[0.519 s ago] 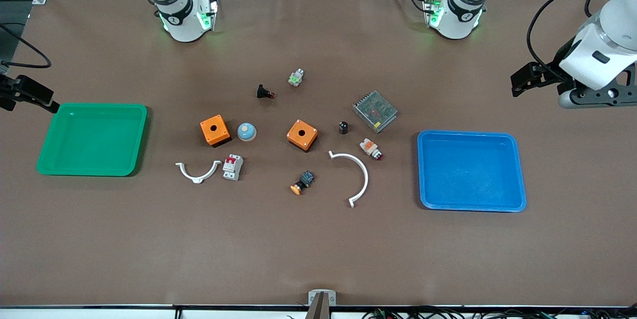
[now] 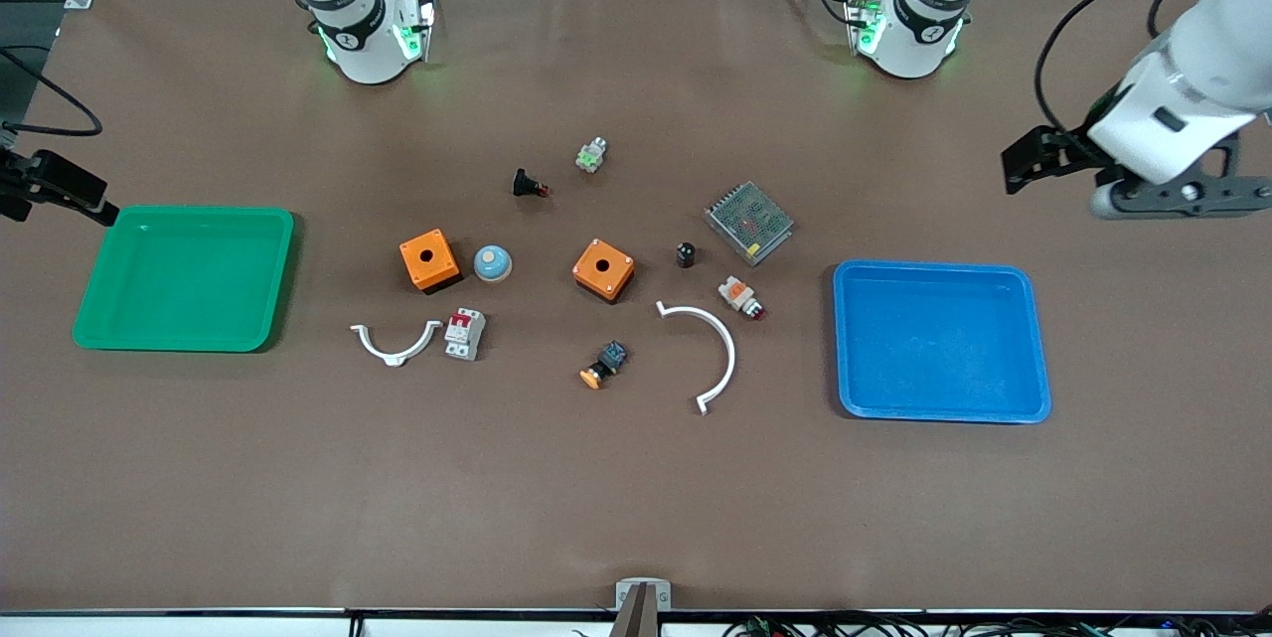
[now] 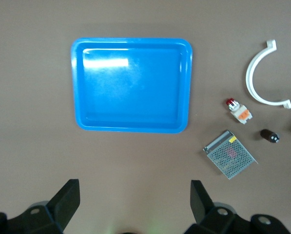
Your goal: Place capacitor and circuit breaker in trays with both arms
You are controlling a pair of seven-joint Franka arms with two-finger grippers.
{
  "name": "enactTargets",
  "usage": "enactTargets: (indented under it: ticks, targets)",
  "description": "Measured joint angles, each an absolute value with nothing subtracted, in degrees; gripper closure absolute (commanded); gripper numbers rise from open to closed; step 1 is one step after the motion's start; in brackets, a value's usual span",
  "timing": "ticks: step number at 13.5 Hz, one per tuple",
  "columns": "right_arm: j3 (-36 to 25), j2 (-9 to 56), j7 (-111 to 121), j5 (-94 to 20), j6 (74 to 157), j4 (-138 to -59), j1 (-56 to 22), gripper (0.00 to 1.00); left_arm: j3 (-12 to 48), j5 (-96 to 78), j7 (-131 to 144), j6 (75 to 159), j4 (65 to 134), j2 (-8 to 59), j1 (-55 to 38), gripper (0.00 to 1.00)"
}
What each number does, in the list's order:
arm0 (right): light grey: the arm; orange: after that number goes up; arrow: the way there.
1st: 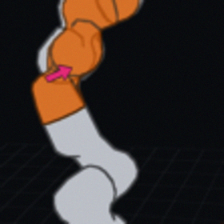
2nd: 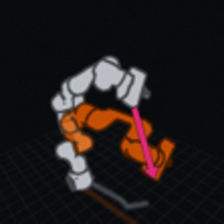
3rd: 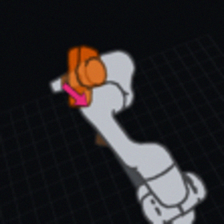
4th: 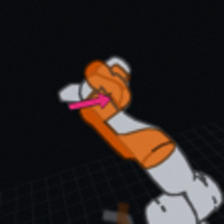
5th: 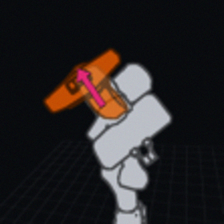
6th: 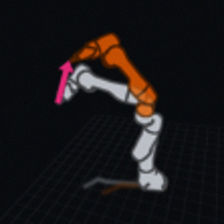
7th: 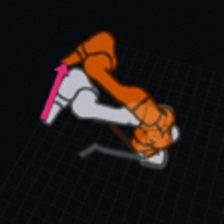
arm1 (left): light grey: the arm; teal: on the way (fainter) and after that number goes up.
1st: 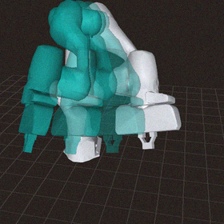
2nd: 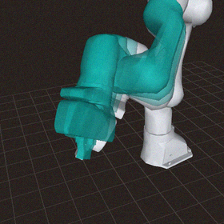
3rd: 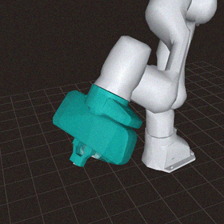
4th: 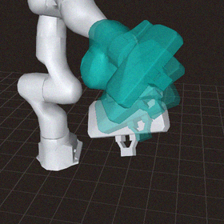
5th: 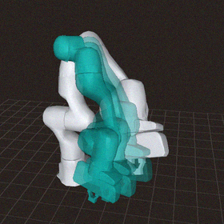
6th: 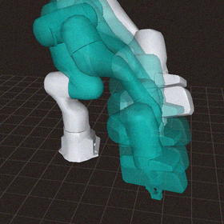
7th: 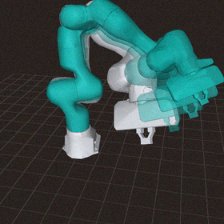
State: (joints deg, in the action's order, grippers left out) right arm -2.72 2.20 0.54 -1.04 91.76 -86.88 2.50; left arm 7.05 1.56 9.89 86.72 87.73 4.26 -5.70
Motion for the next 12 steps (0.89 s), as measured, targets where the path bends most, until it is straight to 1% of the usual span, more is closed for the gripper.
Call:
enactTargets:
  ticks: [2, 4, 6, 9, 12]
  targets:
    - [-2.72, 2.22, 0.57, -1.04, 91.68, -86.83, 2.5, 0.0, 7.61, 1.56, 10.1, 87.45, 87.21, 8.31, -8.37, 0.0]
    - [-2.59, 2.26, 0.62, -1.08, 91.36, -86.78, 2.33, 0.0, 7.98, 1.55, 13.01, 91.13, 87.15, 12.73, -11.7, 0.0]
    - [-2.32, 2.93, 0.64, -1.15, 91.18, -86.78, 0.45, 0.0, 8.28, 1.53, 21.4, 96.63, 87.21, 17.98, -16.32, 0.0]
    - [-2.05, 6.28, -3.69, -1.15, 91.46, -86.78, -5.72, 0.0, 8.55, 1.53, 35.78, 105.14, 87.44, 25.28, -23.33, 0.0]
    - [-1.95, 10.48, -11.51, -1.12, 92.84, -86.75, -10.63, 0.0, 8.63, 1.53, 49.09, 117.59, 90.11, 31.74, -28.71, 0.03]
